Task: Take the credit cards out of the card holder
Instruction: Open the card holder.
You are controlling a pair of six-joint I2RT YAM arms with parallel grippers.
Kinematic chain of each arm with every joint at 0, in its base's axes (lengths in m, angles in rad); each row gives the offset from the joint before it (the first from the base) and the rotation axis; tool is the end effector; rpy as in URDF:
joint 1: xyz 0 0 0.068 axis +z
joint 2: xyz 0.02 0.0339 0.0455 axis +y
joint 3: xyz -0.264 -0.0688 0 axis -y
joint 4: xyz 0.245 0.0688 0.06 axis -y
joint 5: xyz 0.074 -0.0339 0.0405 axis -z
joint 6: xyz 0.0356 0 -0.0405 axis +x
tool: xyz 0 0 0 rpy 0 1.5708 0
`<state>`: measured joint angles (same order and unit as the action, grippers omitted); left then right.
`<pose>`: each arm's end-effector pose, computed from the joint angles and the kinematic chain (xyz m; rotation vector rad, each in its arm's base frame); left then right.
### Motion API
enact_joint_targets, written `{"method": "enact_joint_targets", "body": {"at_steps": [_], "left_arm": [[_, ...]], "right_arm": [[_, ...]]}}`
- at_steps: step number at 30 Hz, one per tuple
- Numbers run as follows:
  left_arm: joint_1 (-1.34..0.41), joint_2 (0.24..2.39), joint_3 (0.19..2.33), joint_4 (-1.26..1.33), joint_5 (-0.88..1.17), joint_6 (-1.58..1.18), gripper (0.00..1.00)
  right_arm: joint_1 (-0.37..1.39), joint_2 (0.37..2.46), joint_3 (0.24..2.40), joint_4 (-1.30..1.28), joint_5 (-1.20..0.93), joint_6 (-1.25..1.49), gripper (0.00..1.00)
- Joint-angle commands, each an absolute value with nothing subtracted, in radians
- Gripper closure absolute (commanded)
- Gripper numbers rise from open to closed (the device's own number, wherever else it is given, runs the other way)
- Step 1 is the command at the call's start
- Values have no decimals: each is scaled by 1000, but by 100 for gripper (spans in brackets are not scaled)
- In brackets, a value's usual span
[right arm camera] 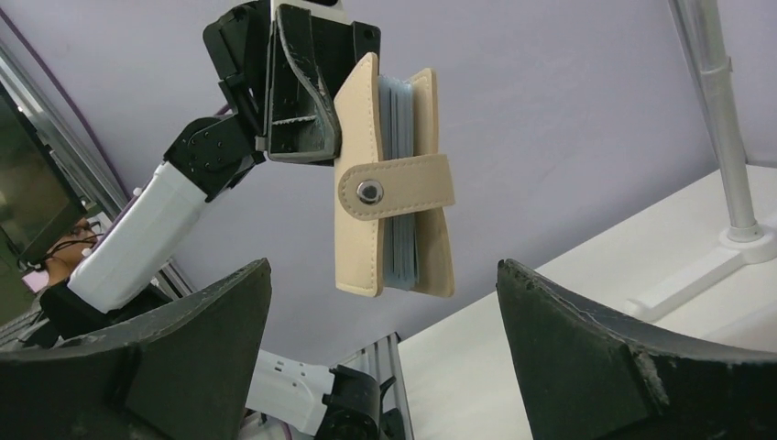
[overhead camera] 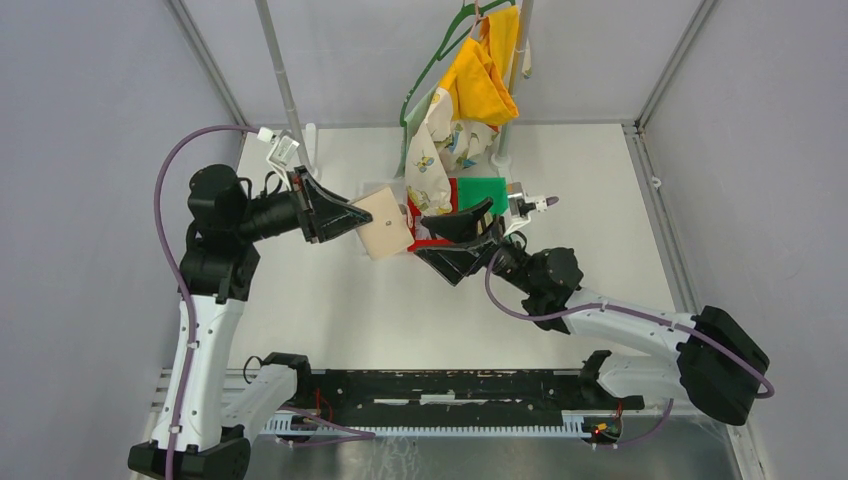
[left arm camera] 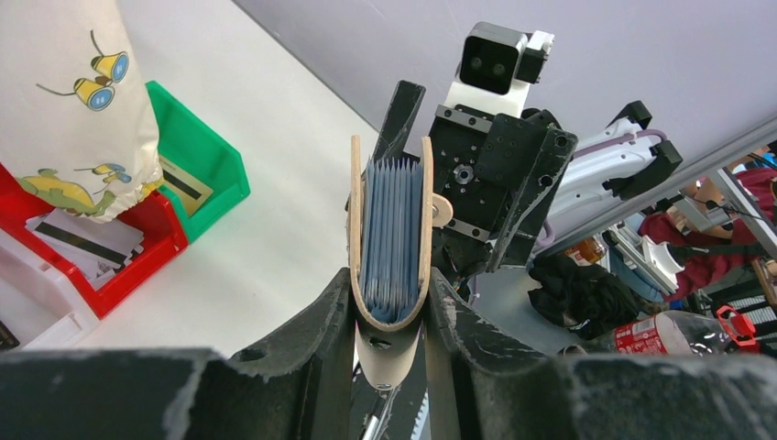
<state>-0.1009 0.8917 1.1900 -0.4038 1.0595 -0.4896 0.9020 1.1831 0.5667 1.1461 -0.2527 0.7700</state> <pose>0.1577 -0.0472 0.4387 0.5153 1.7232 -1.3081 0.1470 0.2004 0.3200 -0.3380 1.1578 1.6244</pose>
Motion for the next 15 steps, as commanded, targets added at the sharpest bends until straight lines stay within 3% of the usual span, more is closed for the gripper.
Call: {"method": "enact_joint_targets", "body": {"at_steps": [1, 5, 15], "left_arm": [[-105, 866, 1215, -291, 1125, -568, 98], [-105, 857, 1200, -187, 1126, -672, 98], [-104, 826, 1221, -169, 1169, -715, 98]], "right_arm": [[938, 1202, 650, 1180, -205, 763, 2], [976, 1250, 701, 1116, -130, 735, 2], [991, 1349, 747, 1299, -79, 817, 4]]}}
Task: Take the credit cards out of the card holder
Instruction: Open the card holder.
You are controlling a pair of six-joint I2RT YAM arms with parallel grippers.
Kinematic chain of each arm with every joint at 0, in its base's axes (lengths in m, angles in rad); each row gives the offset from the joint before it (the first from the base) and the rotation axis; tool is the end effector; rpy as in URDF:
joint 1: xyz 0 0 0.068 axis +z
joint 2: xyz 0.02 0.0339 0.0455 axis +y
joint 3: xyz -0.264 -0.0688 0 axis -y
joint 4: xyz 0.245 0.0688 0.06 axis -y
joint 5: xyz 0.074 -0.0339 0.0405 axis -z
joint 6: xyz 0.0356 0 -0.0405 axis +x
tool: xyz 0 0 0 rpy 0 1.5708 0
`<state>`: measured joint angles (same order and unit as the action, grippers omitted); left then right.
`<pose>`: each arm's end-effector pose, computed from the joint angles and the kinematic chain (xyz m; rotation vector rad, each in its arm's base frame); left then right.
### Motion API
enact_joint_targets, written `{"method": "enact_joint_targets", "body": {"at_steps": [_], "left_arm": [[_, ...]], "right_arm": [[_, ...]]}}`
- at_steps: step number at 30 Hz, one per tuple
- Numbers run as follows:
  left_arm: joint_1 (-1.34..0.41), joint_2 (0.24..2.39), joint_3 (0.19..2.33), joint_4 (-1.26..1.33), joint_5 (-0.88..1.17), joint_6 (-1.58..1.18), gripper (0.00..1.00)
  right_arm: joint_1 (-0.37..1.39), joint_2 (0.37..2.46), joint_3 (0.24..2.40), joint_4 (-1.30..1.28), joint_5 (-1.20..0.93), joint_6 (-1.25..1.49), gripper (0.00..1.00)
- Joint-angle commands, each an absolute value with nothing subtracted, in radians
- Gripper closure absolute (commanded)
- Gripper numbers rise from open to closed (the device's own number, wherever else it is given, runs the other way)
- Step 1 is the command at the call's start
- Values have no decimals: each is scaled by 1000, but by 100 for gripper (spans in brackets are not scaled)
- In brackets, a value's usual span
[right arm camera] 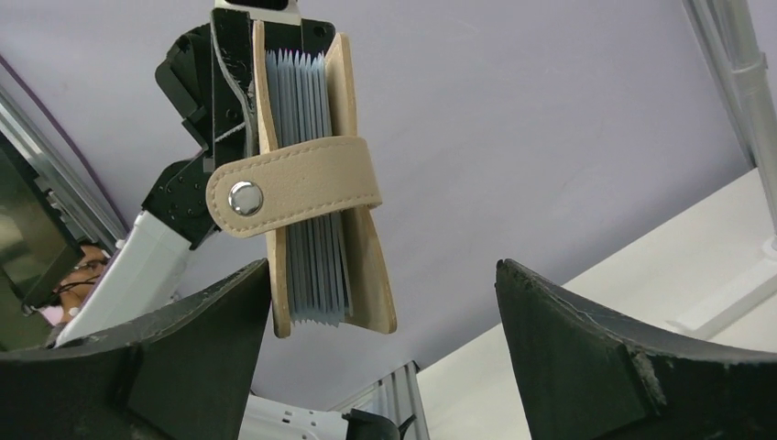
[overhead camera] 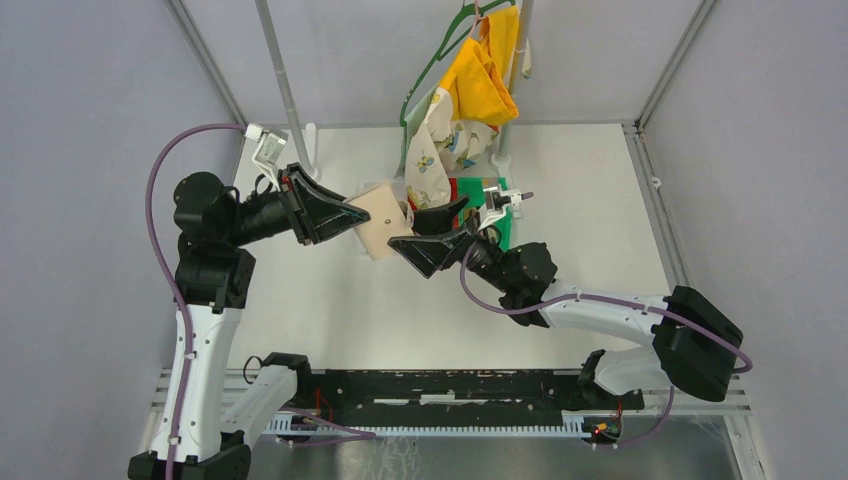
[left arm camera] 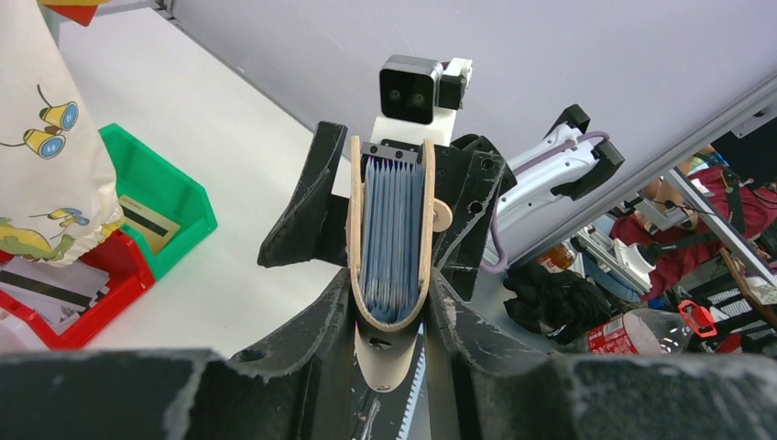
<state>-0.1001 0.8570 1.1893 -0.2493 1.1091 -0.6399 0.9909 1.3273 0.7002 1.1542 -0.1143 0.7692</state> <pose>0.1448 -0.0466 0.4571 0.5428 1.6242 -1.3786 0.1525 0.2402 0.3295 -0.2490 1.1680 1.6362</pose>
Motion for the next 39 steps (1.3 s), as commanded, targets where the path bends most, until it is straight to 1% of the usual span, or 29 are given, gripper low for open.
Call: {"method": "enact_joint_targets", "body": {"at_steps": [1, 7, 9, 14, 20, 26, 27, 28, 29, 30, 31, 32, 33, 34, 35, 39], "left_arm": [[-104, 821, 1221, -168, 1172, -718, 98], [-106, 810, 1218, -168, 1183, -719, 98], [-105, 806, 1216, -169, 1185, -719, 98], [-105, 795, 1215, -169, 1187, -718, 98], [-105, 793, 1213, -169, 1184, -717, 98], [-105, 789, 1213, -179, 1166, -701, 98], [-105, 787, 1217, -190, 1156, -688, 96], [-105, 788, 1220, -208, 1145, -667, 90], [-104, 788, 1222, -227, 1138, -639, 81], [-105, 788, 1223, -249, 1135, -610, 67], [-105, 790, 1223, -274, 1135, -570, 51], [-104, 791, 1224, -308, 1133, -522, 35], [-104, 794, 1226, -358, 1128, -460, 27], [-104, 794, 1226, -405, 1121, -390, 24], [-105, 796, 1222, -450, 1117, -330, 23], [-104, 790, 1175, -559, 1142, -160, 24]], "right_arm": [[990, 1361, 758, 1330, -98, 830, 7], [986, 1409, 821, 1465, -216, 878, 19], [983, 1409, 825, 1480, -224, 891, 23], [953, 1395, 797, 1511, -202, 940, 37], [941, 1412, 788, 1539, -203, 998, 65], [939, 1421, 788, 1540, -211, 1030, 85], [938, 1416, 790, 1524, -218, 1023, 89], [937, 1405, 790, 1500, -221, 1011, 90], [934, 1393, 795, 1463, -226, 994, 93], [933, 1372, 809, 1384, -234, 960, 97], [931, 1354, 827, 1299, -248, 918, 99], [932, 1328, 861, 1178, -260, 853, 100], [933, 1306, 891, 1056, -275, 786, 100], [933, 1292, 924, 970, -287, 741, 100], [933, 1279, 953, 884, -299, 696, 100], [933, 1255, 1044, 631, -358, 578, 100]]}}
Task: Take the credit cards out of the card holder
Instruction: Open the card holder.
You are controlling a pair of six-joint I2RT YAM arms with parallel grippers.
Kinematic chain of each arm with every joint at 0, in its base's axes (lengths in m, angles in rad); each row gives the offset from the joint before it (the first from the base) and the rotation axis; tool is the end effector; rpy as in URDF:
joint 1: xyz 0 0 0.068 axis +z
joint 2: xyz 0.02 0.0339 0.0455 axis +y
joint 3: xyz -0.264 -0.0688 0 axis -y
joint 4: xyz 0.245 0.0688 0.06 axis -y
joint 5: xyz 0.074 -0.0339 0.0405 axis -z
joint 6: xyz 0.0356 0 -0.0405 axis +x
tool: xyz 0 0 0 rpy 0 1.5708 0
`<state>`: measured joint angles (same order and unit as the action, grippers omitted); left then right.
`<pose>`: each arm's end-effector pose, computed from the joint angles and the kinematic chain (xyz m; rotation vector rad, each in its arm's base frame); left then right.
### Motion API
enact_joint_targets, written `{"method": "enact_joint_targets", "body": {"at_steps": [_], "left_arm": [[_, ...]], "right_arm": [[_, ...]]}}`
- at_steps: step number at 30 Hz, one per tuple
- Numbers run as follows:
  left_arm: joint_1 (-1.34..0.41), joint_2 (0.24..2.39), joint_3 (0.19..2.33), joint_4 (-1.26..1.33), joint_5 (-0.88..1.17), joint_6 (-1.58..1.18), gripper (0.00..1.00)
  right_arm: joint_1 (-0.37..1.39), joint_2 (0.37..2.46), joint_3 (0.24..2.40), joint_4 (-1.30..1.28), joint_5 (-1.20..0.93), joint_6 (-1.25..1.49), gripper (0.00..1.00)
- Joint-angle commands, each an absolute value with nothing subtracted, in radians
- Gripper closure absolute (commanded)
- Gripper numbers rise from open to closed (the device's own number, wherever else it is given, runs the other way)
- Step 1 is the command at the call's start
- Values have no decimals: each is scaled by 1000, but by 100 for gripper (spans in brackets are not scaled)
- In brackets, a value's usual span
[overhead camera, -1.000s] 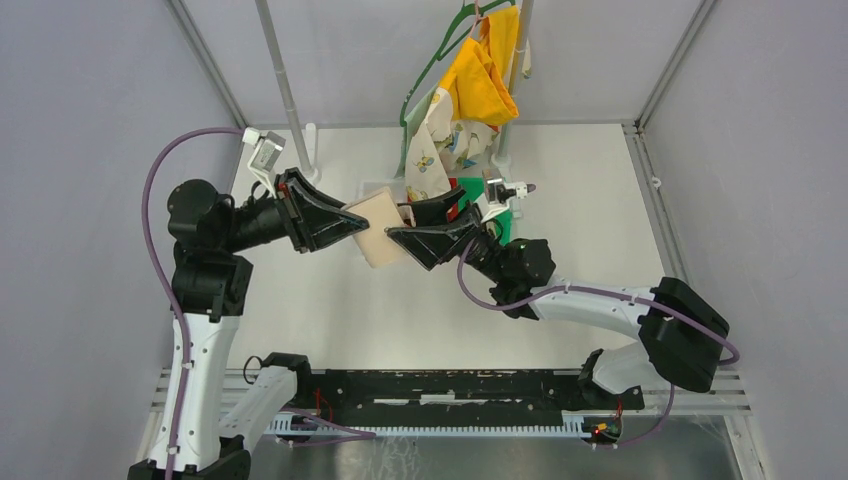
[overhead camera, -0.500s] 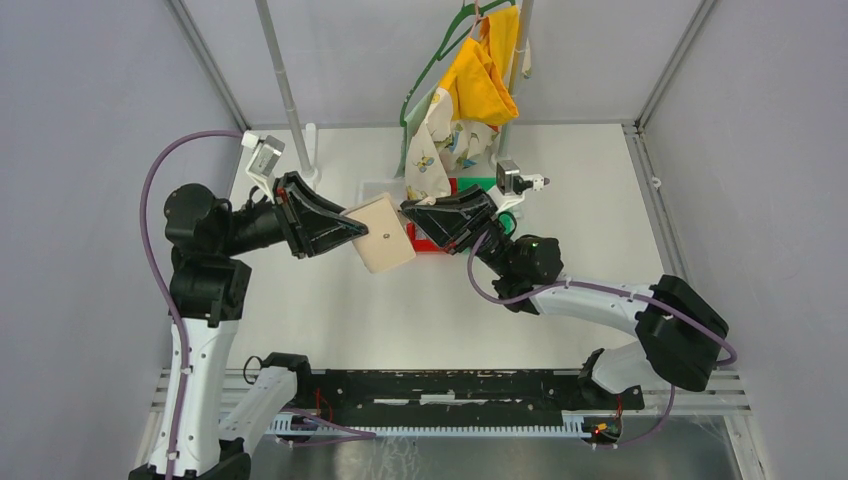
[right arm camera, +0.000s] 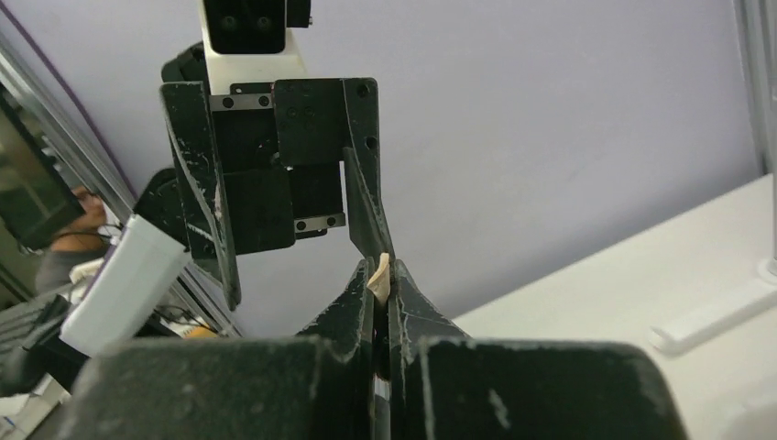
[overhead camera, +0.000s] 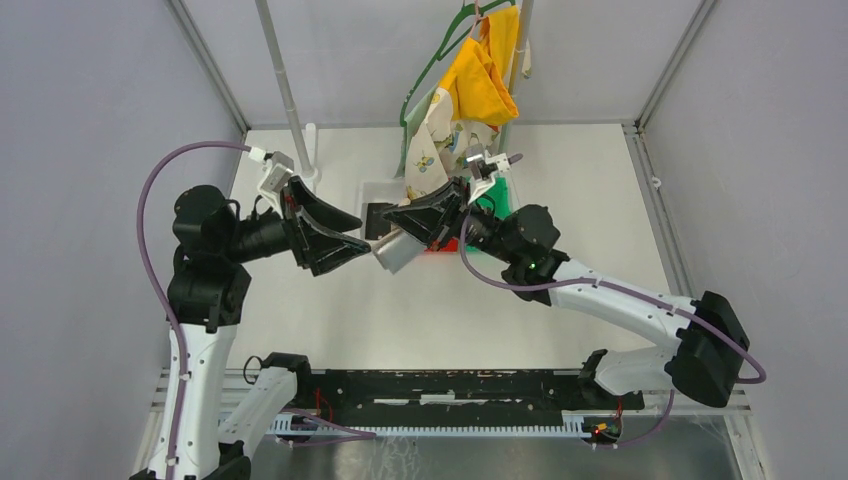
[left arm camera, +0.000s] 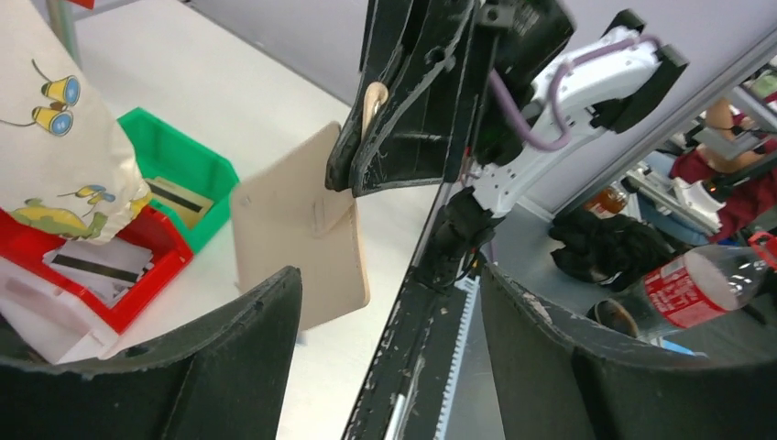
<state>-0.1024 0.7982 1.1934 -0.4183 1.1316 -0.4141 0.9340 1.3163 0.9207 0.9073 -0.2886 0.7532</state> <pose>0.1239 -0.0451 0.4502 0.6766 1.6024 -1.2763 0.1685 0.2448 0.3829 -0.4057 1.1700 1.6501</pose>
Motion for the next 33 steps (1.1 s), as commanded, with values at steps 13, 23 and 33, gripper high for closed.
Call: {"method": "enact_joint_targets", "body": {"at_steps": [13, 23, 33], "left_arm": [[-105, 647, 1035, -659, 1147, 263, 26], [-105, 672, 1006, -490, 1185, 33, 52], [-104, 687, 1023, -571, 1219, 123, 87]], "right_arm": [[952, 1315, 1304, 261, -488, 428, 100], [1037, 1382, 1376, 279, -488, 487, 100], [1044, 1382, 1415, 288, -488, 502, 100]]}}
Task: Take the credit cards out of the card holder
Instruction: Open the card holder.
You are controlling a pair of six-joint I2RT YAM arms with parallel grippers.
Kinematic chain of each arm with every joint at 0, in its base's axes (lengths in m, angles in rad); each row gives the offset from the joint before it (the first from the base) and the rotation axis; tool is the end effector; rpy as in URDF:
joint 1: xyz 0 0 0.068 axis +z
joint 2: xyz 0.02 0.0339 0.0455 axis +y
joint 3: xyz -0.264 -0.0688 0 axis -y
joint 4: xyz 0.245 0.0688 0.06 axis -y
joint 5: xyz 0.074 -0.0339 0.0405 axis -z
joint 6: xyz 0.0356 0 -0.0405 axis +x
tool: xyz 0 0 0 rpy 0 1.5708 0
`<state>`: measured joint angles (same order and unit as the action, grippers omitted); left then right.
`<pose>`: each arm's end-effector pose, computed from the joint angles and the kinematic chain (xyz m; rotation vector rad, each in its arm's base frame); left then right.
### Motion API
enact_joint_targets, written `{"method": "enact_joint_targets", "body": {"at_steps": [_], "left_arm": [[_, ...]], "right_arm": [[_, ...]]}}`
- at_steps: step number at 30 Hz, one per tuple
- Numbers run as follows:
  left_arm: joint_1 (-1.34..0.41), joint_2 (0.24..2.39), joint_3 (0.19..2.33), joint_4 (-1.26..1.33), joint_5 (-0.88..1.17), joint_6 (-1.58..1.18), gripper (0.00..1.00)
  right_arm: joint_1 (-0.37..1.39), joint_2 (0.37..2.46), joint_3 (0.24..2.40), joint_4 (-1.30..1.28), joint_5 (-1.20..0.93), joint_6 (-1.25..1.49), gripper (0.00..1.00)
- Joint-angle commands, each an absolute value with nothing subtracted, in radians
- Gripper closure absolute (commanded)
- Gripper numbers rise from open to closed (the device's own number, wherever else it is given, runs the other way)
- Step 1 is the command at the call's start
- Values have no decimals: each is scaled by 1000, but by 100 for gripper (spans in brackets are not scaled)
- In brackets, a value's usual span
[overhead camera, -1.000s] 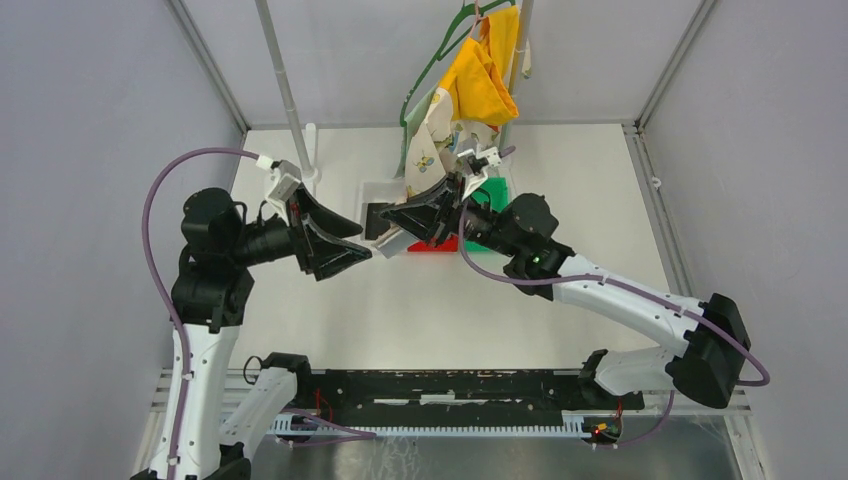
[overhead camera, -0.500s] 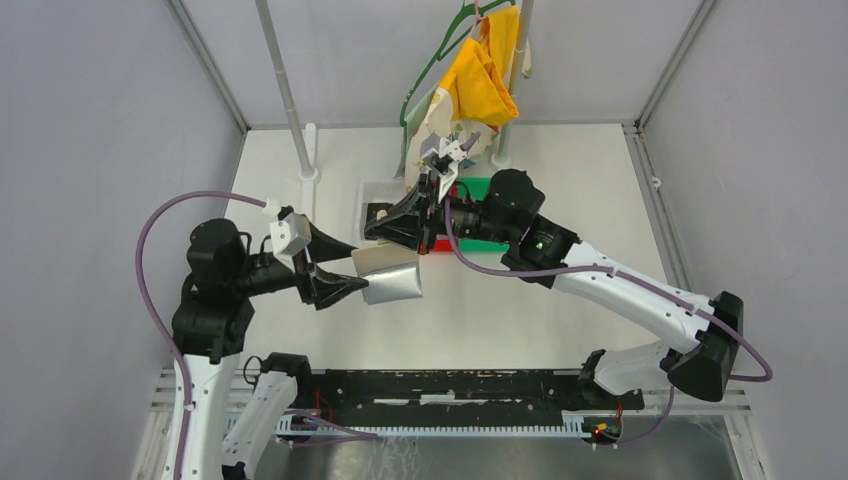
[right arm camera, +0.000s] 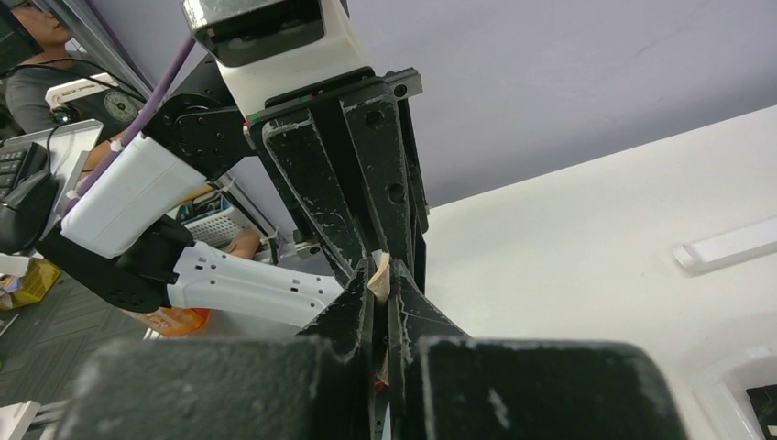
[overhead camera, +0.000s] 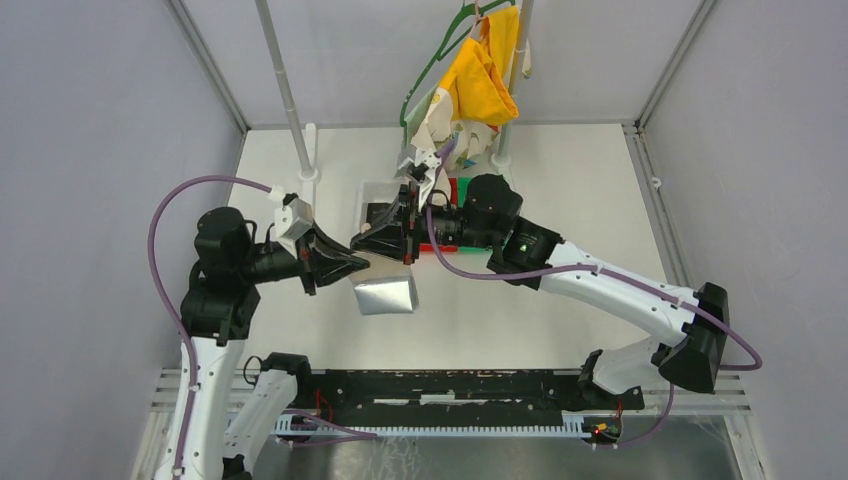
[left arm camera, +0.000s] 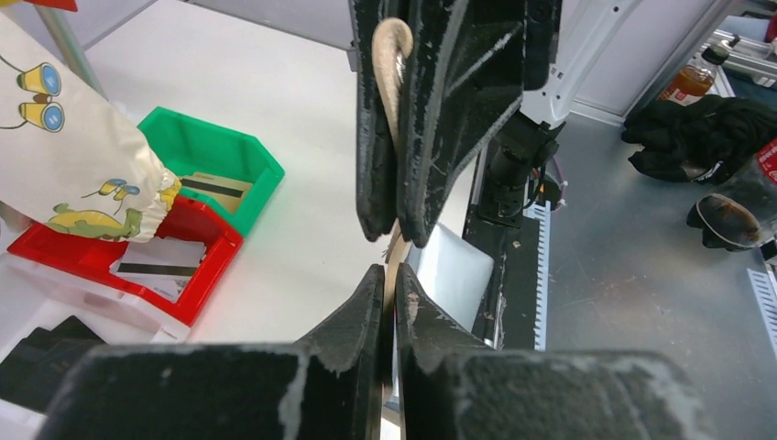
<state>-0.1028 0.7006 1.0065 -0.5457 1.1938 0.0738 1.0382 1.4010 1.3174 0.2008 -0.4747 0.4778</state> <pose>0.1143 -0.0451 0.3940 0.9730 1.4905 -1.0851 0.1533 0.2921 0.4254 -0.8709 1.4338 1.5359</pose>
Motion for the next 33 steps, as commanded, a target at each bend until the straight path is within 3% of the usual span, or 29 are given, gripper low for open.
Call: {"method": "enact_joint_targets", "body": {"at_steps": [1, 3, 4, 9, 13, 16, 23, 25, 30, 33], "left_arm": [[-104, 684, 1023, -586, 1218, 145, 89], [-106, 677, 1024, -595, 1216, 154, 98], [-104, 675, 1029, -595, 1223, 148, 98], [-105, 716, 1127, -625, 1361, 99, 98], [-104, 765, 1225, -689, 1391, 122, 98], [-105, 766, 1250, -698, 1417, 122, 98], [-105, 754, 1269, -697, 1440, 107, 98], [-105, 754, 1275, -697, 1440, 104, 98], [-105, 751, 1274, -697, 1437, 101, 98], [-106, 745, 1257, -696, 1412, 113, 98]], "right_arm": [[1045, 1386, 1425, 286, -494, 506, 100], [1045, 1388, 1436, 287, -510, 505, 89], [1044, 1383, 1433, 283, -510, 496, 73], [1025, 1278, 1306, 279, -484, 338, 27], [969, 1193, 1192, 255, -527, 241, 9], [944, 1144, 1123, 229, -554, 150, 2], [925, 1178, 1123, 239, -703, 151, 2], [924, 1212, 1142, 251, -757, 186, 8], [925, 1272, 1152, 355, -876, 317, 37], [924, 1292, 1150, 449, -908, 413, 68]]}}
